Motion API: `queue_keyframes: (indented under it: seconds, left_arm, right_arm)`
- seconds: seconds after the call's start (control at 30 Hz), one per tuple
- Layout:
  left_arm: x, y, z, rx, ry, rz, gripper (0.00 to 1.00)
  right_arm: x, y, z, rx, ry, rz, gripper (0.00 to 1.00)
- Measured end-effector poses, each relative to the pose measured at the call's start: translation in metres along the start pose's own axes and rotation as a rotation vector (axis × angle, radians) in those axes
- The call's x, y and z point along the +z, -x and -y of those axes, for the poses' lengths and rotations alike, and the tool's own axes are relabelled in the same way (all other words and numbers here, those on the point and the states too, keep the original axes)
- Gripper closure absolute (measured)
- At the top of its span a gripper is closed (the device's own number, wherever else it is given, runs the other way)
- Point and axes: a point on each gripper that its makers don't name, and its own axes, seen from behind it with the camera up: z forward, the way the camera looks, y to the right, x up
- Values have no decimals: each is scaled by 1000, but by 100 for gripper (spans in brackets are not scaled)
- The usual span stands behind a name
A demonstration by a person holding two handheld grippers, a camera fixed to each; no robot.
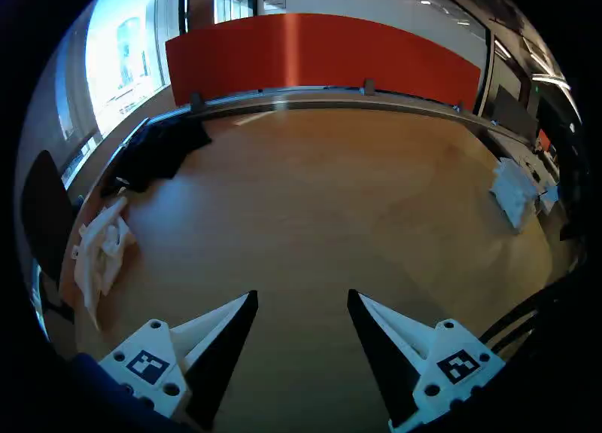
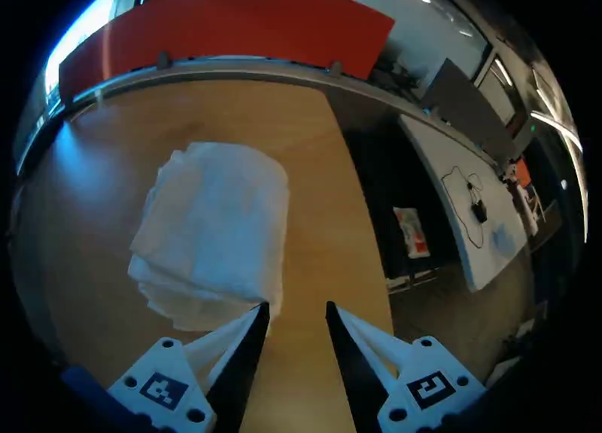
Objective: Fold towel
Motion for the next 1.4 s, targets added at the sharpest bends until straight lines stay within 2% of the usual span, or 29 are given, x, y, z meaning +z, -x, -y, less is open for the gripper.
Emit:
queue_keyframes:
  seconds: [0.27,0.67,1.07,1.27,1.4]
  left_arm:
    - [0,-1,-1,0,1,-2,12]
    - [-4,-1,0,-6,-2,-9,12]
    - [-9,3,8,-16,-17,-9,12]
    - [-12,5,11,-22,-24,-8,12]
    - [-13,7,11,-24,-25,-7,12]
  right_arm:
    - [-10,-19,22,-3,-53,-66,34]
    - [-17,-43,80,-37,-173,-131,33]
    - [-10,-51,137,-81,-252,-136,33]
    - [-3,-50,149,-108,-257,-124,33]
    - [1,-48,150,-115,-252,-118,38]
